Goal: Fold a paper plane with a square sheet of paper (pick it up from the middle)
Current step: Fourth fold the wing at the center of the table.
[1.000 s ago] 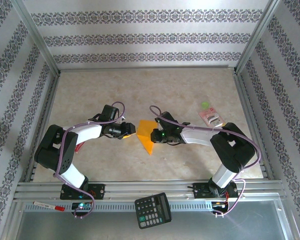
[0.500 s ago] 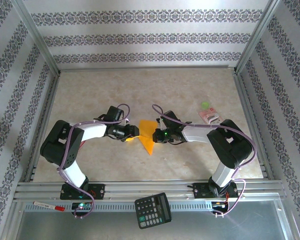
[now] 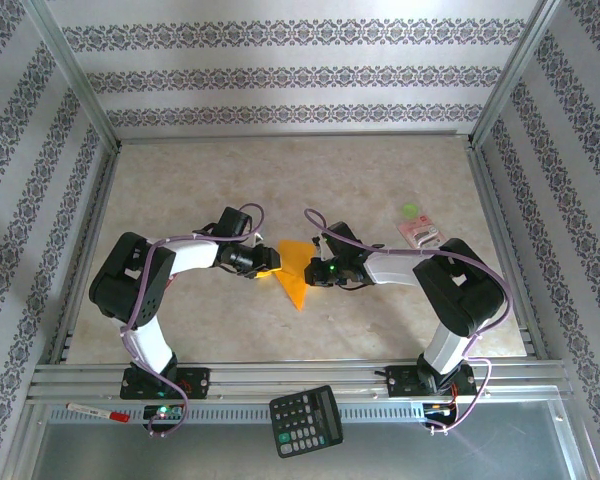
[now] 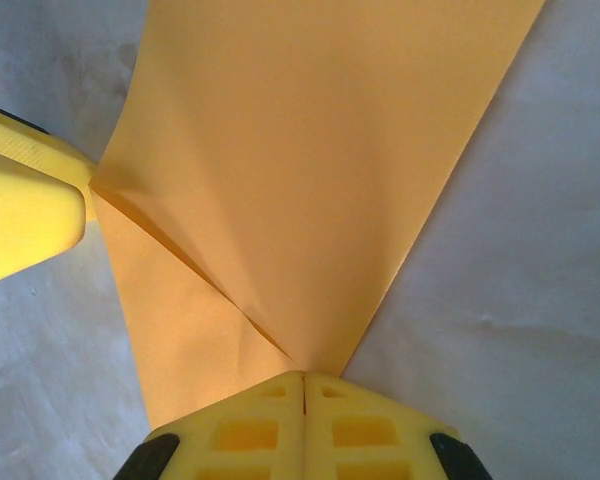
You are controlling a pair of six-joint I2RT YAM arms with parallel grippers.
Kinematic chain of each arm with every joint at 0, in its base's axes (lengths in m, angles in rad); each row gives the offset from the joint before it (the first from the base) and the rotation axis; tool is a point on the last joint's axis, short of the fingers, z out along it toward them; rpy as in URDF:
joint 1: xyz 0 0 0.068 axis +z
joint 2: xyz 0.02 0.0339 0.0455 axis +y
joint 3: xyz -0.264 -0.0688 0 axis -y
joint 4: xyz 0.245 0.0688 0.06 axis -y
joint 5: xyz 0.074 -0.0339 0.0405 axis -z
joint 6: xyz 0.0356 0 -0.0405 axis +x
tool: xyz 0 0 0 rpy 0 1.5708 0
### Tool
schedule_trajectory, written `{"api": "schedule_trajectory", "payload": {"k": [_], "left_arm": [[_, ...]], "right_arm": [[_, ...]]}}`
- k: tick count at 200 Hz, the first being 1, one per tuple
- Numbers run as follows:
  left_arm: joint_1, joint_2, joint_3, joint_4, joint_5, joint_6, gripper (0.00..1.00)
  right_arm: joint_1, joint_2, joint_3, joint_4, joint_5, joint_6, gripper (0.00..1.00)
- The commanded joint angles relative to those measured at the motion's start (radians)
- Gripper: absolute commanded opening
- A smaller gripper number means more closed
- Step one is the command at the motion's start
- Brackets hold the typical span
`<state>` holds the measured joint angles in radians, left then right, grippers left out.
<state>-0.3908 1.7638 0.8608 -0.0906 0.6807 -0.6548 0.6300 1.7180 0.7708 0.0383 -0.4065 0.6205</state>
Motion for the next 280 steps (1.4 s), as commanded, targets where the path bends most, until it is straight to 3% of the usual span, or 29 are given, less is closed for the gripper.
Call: {"api": "schedule_trajectory", "payload": {"k": [1, 152, 174, 233, 261, 280], "left_arm": [[-0.008, -0.006, 0.009, 0.008, 0.021, 0.003, 0.37], [-0.008, -0.007, -0.014, 0.088, 0.069, 0.0, 0.36], [-0.007, 0.005, -0.014, 0.076, 0.051, 0.032, 0.32], [-0.007, 0.015, -0.016, 0.066, -0.006, 0.033, 0.1], [-0.008, -0.028, -0.055, 0.101, -0.019, -0.028, 0.0], [-0.008, -0.083, -0.099, 0.112, -0.047, -0.092, 0.0]], "right_arm": [[-0.004, 0.015, -0.021, -0.005, -0.006, -0.024, 0.0], [-0.005, 0.025, -0.015, -0.007, -0.011, -0.028, 0.0], [-0.008, 0.029, -0.005, -0.013, -0.017, -0.036, 0.0], [-0.012, 0.04, 0.021, -0.045, -0.023, -0.07, 0.0], [-0.015, 0.018, 0.066, -0.117, -0.003, -0.119, 0.1], [-0.014, -0.022, 0.102, -0.196, 0.034, -0.163, 0.21]]}}
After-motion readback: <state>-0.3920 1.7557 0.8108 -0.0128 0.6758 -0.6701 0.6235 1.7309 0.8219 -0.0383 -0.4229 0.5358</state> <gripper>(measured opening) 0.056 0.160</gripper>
